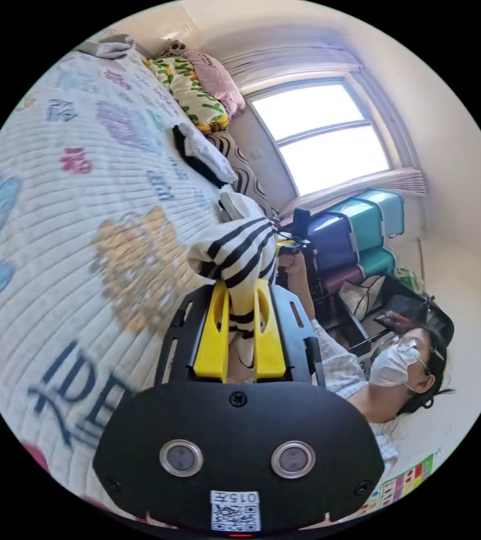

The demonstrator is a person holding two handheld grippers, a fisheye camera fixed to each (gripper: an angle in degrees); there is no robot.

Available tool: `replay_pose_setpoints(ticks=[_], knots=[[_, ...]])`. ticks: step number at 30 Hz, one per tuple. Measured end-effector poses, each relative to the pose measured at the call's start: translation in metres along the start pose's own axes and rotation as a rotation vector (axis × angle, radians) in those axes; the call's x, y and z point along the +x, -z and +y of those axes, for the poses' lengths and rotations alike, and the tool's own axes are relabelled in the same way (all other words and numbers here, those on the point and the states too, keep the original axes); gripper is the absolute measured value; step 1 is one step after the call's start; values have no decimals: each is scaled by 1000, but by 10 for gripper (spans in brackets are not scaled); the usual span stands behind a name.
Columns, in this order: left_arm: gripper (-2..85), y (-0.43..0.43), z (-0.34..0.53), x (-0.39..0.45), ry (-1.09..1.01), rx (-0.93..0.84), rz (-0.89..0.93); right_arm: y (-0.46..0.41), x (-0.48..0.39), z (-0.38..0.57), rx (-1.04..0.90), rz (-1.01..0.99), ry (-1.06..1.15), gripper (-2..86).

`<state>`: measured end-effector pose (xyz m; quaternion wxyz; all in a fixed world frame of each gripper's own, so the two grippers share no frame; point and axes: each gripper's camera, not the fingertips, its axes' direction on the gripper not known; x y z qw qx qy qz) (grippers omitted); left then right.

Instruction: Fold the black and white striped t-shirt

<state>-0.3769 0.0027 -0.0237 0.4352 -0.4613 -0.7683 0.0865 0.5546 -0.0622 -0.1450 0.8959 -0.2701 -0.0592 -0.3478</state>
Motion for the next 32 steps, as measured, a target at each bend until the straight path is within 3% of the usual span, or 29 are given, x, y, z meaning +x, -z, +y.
replay_pose_setpoints(ticks=[5, 8, 11, 14, 16, 21, 24, 26, 28, 32], knots=[[65, -139, -129, 18, -65, 15, 223, 164, -20, 7, 50, 392, -179, 60], [66, -223, -187, 16, -31, 13, 333, 220, -13, 7, 50, 589, -339, 62], [70, -294, -227, -4, 11, 13, 311, 238, 30, 14, 52, 688, -520, 65], [77, -334, -238, -40, 90, 6, 198, 216, 95, 29, -10, 716, -671, 69], [79, -334, -235, -53, 66, 14, 251, 202, 118, 39, -9, 711, -647, 73], [47, -291, -233, -55, -61, -28, 232, 232, 124, 92, 407, 544, -626, 72], [27, -244, -238, -45, -180, -4, 45, 245, 94, 83, 467, 687, -592, 38], [41, -200, -245, -37, -232, 86, -171, 242, 58, 45, 427, 903, -533, 22], [68, -169, -248, -32, -242, 179, -318, 230, 35, 7, 401, 992, -458, 23], [112, -134, -255, -31, -185, 285, -582, 161, 20, -100, 207, 807, -226, 73]])
